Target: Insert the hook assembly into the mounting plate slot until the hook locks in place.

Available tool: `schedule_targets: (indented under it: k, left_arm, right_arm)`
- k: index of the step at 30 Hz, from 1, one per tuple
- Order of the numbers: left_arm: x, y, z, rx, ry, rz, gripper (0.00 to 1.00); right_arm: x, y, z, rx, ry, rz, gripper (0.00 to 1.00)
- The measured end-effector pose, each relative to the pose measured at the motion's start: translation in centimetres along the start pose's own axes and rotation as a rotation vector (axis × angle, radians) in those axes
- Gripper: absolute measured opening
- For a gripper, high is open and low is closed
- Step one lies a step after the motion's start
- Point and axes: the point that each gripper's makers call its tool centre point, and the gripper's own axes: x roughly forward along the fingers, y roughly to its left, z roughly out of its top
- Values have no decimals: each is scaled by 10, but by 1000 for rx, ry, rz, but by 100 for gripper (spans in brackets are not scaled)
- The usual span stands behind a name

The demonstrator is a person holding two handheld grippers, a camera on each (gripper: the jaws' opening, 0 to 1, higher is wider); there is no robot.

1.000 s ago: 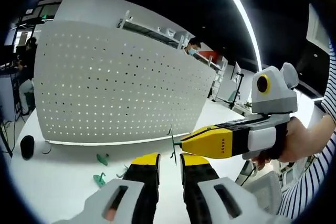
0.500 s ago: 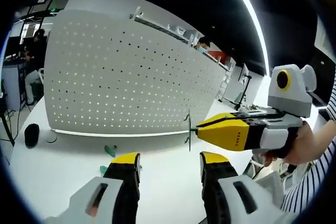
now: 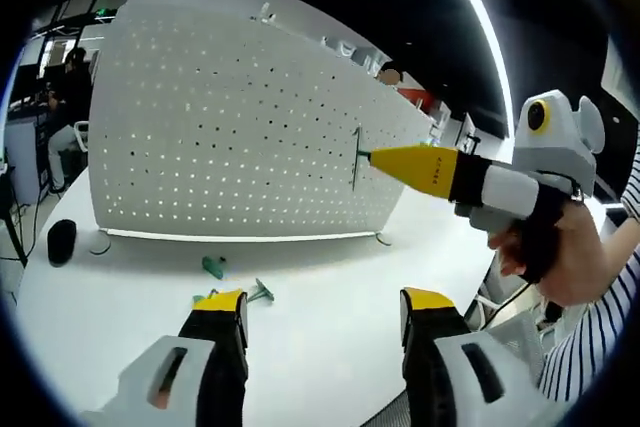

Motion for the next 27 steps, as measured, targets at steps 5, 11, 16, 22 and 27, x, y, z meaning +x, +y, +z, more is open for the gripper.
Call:
schedule_targets:
  k: [5,11,16,22,27]
  left_arm:
    - [-1,0,-16,4,35,3,68]
    - [-3,2,-24,13,56,30,78]
    - [-4,1,-25,-6,49,24,82]
    - [-6,3,-34,-18,50,35,88]
    - [-6,5,-41,-28,65,32,89]
  right_arm:
    - [4,-10,8,-4,-40,-52,0]
    - [8,-27,12,-13,-68,-125,0]
    - [14,-40,13,-10,-87,-170,0]
    - [26,-49,23,12,-114,-185,0]
    - [36,-63,39,-20,-161,-223,0]
